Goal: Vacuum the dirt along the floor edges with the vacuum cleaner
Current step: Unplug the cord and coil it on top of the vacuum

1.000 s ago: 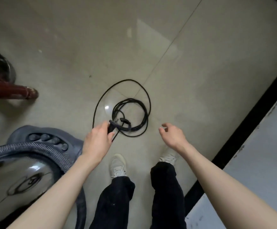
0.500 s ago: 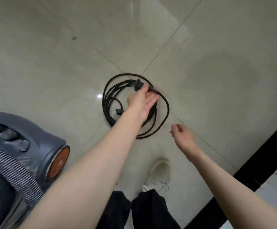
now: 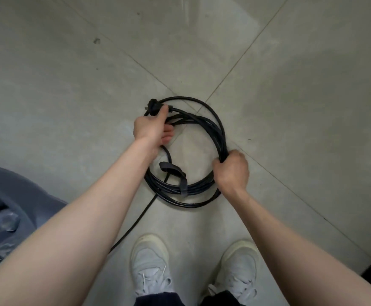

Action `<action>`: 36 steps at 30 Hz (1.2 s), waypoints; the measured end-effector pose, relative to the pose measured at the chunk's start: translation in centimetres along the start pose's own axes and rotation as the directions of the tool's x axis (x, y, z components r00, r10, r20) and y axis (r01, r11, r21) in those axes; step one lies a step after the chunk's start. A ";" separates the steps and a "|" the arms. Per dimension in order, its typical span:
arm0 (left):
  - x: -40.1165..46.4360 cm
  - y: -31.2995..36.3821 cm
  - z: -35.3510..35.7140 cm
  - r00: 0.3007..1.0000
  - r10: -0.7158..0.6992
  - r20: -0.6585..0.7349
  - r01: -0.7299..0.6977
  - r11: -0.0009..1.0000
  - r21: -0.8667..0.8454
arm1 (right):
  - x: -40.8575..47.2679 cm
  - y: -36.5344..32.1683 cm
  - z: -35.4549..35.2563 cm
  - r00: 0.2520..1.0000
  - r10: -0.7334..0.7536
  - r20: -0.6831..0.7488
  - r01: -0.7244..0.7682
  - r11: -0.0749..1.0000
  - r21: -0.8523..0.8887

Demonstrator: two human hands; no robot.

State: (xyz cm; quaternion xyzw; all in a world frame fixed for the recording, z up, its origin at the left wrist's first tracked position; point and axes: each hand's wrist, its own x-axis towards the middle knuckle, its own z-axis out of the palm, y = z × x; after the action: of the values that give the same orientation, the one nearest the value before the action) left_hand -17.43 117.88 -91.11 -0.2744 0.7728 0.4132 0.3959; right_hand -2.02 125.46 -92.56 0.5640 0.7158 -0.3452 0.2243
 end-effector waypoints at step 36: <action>-52.7 18.3 -32.3 0.702 0.576 0.420 -0.700 0.669 0.252 | -43.8 -20.5 -41.7 0.635 -0.738 0.229 0.768 0.635 -0.082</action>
State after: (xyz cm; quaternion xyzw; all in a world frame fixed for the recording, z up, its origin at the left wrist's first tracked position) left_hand -15.36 104.63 -28.08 0.1699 0.8147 0.3994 0.3846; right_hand -7.37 125.50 -28.94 0.1589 0.8903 -0.3921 0.1683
